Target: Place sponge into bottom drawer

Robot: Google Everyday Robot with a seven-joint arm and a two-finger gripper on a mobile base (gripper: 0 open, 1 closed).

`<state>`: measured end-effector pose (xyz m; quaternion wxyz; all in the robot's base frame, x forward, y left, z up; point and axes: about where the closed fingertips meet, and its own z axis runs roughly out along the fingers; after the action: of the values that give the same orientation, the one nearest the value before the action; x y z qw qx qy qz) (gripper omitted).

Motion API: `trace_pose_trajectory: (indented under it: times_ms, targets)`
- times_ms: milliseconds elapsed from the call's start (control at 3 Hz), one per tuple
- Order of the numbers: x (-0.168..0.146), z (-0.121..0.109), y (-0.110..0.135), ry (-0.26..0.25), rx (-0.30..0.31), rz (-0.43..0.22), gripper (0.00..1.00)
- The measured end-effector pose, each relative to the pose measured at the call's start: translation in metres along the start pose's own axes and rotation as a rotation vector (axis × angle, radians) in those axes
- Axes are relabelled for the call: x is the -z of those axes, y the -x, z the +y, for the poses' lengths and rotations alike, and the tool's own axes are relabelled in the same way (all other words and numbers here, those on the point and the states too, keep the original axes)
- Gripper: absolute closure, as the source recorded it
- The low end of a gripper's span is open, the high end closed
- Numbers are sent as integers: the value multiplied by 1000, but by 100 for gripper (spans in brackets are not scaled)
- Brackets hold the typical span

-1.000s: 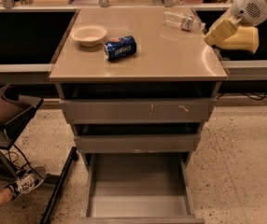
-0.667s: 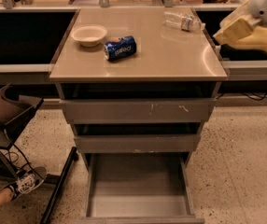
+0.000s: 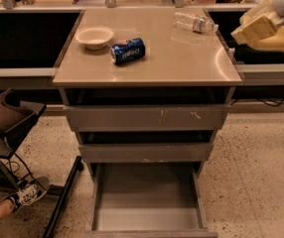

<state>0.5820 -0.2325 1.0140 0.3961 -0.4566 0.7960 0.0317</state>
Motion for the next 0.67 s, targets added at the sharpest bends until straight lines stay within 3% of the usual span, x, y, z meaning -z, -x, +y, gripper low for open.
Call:
trace_pose_trajectory:
  times_ms: [333,667]
  targets:
    - [-15,18,-6,5,16,1,100]
    - [-30,62,-4,11,63,-92,100]
